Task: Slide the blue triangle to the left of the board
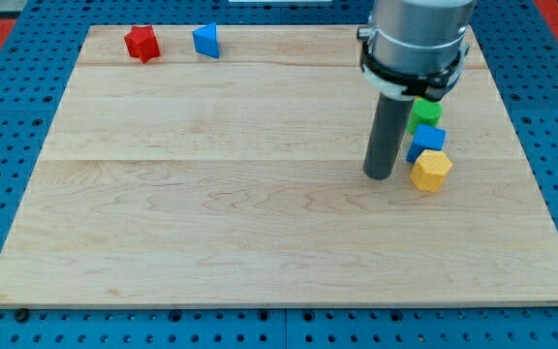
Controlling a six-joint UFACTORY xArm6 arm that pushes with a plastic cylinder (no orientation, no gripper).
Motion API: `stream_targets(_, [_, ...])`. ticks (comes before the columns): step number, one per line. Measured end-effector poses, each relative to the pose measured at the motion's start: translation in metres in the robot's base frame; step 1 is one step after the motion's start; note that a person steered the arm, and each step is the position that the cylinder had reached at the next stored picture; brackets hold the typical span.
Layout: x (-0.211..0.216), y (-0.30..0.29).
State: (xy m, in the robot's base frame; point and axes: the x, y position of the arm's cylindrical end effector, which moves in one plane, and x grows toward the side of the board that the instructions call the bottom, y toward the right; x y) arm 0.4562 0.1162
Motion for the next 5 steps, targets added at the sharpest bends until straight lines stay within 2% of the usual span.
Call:
stream_targets(2, [-0.014,0.049])
stream_targets(3, [-0.014,0.034])
stream_targets(4, [0.001,-0.024])
stream_targets(5, [0.001,-0.037])
